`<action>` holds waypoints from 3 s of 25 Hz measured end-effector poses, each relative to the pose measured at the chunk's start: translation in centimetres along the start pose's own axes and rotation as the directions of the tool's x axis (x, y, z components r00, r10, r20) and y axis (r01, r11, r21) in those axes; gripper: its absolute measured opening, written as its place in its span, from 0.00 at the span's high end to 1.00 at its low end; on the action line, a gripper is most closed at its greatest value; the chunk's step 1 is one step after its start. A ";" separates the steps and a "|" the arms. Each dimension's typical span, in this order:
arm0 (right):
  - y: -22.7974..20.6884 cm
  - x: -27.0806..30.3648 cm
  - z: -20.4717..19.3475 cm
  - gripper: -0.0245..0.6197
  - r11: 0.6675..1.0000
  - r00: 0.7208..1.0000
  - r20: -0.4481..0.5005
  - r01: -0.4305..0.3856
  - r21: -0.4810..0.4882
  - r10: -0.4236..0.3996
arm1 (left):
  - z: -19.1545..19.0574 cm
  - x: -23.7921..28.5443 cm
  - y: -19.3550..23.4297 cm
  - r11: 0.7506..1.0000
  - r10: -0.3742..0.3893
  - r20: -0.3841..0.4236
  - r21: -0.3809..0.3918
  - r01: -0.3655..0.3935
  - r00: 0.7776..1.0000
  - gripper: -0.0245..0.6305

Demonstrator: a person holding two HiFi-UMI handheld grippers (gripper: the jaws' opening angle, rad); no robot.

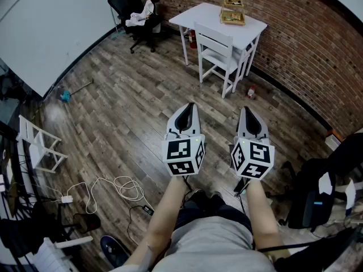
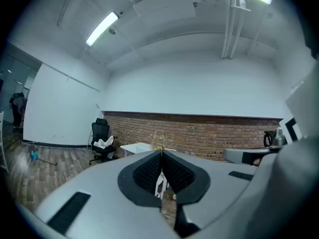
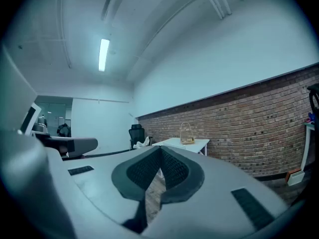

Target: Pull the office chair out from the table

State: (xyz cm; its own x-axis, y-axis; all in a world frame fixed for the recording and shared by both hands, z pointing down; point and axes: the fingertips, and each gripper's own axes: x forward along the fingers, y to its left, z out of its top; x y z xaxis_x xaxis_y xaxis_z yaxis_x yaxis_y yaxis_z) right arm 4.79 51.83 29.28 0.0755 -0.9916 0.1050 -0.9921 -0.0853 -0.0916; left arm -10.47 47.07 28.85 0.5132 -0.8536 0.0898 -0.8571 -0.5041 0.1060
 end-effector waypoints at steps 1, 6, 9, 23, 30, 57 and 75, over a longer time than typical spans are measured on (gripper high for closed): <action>0.0 0.0 0.0 0.94 1.000 1.000 0.000 -0.001 -0.003 0.001 | 0.0 0.0 0.0 1.000 0.001 0.001 0.007 -0.001 1.000 0.94; 0.0 0.1 0.0 0.94 1.000 1.000 -0.001 -0.003 -0.005 0.003 | 0.2 0.1 0.1 1.000 0.004 0.005 0.027 -0.004 1.000 0.94; 0.1 0.1 0.1 0.94 1.000 1.000 -0.003 -0.001 -0.007 0.001 | 0.3 0.2 0.2 1.000 0.004 0.001 0.027 -0.004 1.000 0.94; 1.8 1.1 -0.8 0.94 0.999 0.999 -0.010 -0.031 0.008 0.031 | -0.8 0.3 2.5 1.000 0.010 -0.024 0.013 -0.010 1.000 0.94; 3.5 3.2 -2.3 0.94 0.999 0.999 -0.033 -0.018 0.039 0.020 | -1.9 0.7 6.3 1.000 0.017 -0.042 0.017 -0.016 0.999 0.94; -1.8 21.6 -2.8 0.94 0.997 0.992 -0.100 -0.066 0.045 0.070 | -2.3 19.1 9.7 0.998 0.044 -0.100 0.044 -0.040 0.994 0.94; -7.2 37.4 0.5 0.94 0.990 0.985 -0.111 -0.128 0.055 0.133 | 0.8 34.7 10.8 0.995 0.095 -0.099 0.052 -0.091 0.990 0.94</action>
State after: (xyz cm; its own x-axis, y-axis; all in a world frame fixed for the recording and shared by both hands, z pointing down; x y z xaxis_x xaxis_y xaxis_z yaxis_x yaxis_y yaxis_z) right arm 14.82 15.27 33.37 -0.0691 -0.9771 0.2011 -0.9867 0.0372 -0.1584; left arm -1.94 11.89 32.32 0.4310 -0.8804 0.1976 -0.9013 -0.4308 0.0463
